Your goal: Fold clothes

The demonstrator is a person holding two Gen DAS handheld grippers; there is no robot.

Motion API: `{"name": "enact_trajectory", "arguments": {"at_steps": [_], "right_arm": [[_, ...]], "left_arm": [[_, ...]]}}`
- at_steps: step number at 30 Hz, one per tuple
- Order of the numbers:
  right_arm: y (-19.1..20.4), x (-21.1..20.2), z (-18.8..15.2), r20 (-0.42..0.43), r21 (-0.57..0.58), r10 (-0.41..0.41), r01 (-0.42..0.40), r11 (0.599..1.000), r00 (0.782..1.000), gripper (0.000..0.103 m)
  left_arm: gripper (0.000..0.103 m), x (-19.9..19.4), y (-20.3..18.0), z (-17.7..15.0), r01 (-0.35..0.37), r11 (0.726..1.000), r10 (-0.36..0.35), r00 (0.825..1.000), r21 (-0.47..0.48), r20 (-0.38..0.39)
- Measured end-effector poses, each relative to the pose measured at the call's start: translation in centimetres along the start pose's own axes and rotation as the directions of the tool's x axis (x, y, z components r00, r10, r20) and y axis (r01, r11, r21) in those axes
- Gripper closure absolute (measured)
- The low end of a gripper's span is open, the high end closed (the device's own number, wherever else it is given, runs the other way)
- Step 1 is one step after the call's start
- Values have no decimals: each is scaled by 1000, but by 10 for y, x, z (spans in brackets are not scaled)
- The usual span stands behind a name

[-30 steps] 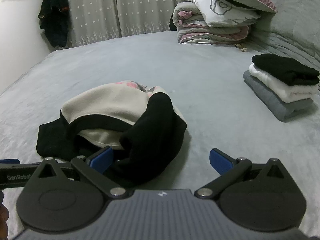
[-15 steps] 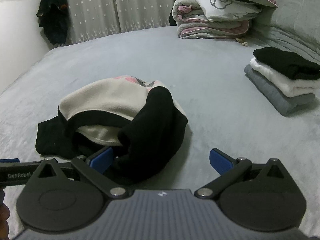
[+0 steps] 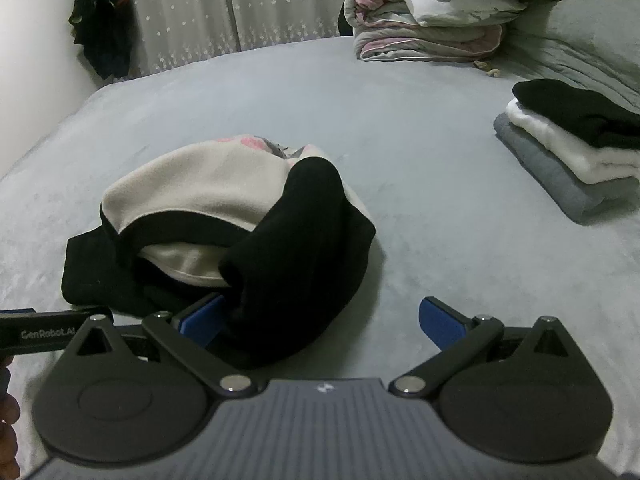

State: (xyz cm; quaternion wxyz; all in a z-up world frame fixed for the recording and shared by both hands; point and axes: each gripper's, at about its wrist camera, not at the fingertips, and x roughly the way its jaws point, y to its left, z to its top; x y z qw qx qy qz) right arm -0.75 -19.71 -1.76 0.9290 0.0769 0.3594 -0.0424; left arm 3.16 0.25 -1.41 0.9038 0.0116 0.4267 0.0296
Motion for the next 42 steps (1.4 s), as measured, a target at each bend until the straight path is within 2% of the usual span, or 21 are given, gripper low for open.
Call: {"name": "enact_trajectory", "arguments": {"at_steps": [22,34,39,42], "right_arm": [[4,-15,6,45,-26,16,-15,1000,999,0],[8,-11,9,55,-38,2,0,999,998,0],[10,9,11,28,-69,-15,17,997,1000,0],[10,26,12,-27,-78,-8,6,997,1000,0]], "left_arm": [[0,-8,-5,3,23,1000,-23,1000,2,8],[0,-4,-11,6,23,1000,-24,999,9,44],[0,9,-10,17,32,999,-31,998,-18,63],[0,24,-10,19,45,998,-43,998,-36,47]]}}
